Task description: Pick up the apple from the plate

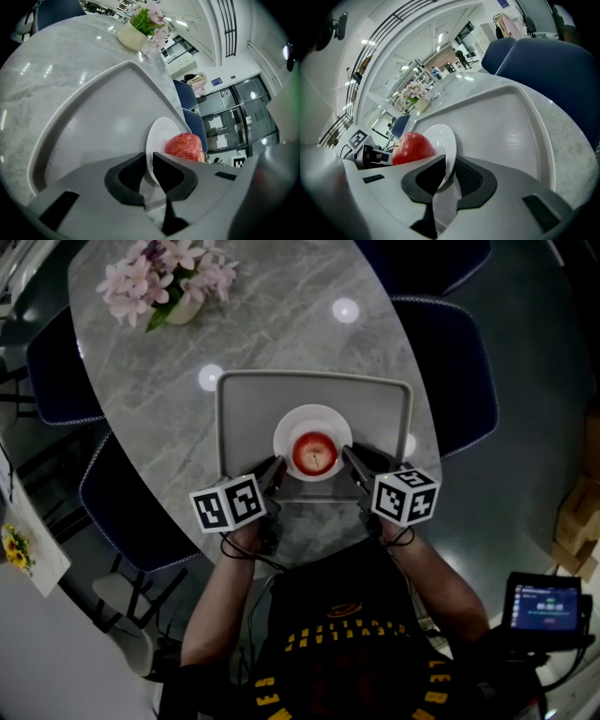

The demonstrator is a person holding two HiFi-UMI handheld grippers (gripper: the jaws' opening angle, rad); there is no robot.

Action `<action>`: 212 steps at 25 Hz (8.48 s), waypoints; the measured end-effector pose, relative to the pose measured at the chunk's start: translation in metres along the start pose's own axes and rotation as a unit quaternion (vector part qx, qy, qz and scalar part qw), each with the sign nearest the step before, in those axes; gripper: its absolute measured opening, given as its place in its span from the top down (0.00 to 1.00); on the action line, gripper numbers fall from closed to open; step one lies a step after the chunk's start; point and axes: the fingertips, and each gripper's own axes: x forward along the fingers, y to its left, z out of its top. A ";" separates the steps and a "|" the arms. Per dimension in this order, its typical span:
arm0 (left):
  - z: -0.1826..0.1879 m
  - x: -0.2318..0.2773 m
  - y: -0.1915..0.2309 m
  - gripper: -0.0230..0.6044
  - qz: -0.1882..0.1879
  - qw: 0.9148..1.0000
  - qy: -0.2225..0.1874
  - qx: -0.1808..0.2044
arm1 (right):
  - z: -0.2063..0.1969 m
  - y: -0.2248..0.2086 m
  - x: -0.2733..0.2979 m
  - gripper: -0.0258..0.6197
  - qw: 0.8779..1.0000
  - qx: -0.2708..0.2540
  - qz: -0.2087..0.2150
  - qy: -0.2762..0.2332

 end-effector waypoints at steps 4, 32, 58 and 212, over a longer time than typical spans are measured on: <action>-0.002 0.003 -0.004 0.87 -0.007 1.000 0.002 -0.002 | 0.001 0.000 0.000 0.85 1.000 0.002 0.005 0.001; -0.012 -0.003 -0.004 0.90 -0.035 0.998 -0.001 -0.052 | 0.000 0.000 -0.004 0.88 0.997 0.070 0.013 0.021; -0.102 -0.052 -0.025 0.91 -0.058 0.986 -0.094 -0.128 | -0.045 0.026 -0.065 0.88 0.995 0.011 0.073 0.066; -0.309 -0.291 -0.301 0.96 0.064 0.778 -0.543 0.310 | -0.123 0.232 -0.401 0.95 0.797 -0.428 0.280 -0.322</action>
